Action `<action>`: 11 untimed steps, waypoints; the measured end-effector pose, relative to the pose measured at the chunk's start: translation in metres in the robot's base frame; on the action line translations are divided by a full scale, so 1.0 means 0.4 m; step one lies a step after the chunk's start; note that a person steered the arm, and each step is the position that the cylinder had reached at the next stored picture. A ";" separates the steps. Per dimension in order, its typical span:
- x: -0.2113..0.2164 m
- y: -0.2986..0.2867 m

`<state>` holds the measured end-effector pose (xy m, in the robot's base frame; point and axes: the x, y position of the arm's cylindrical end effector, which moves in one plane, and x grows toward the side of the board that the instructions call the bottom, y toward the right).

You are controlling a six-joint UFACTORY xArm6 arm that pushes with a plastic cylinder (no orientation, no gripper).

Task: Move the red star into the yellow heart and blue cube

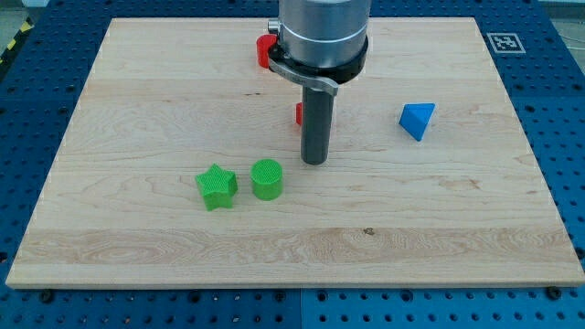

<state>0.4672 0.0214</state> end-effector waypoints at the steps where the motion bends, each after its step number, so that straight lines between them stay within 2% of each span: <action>1: -0.036 0.002; 5: -0.048 0.098; 9: -0.024 0.025; 11: -0.119 0.025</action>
<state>0.4197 0.0312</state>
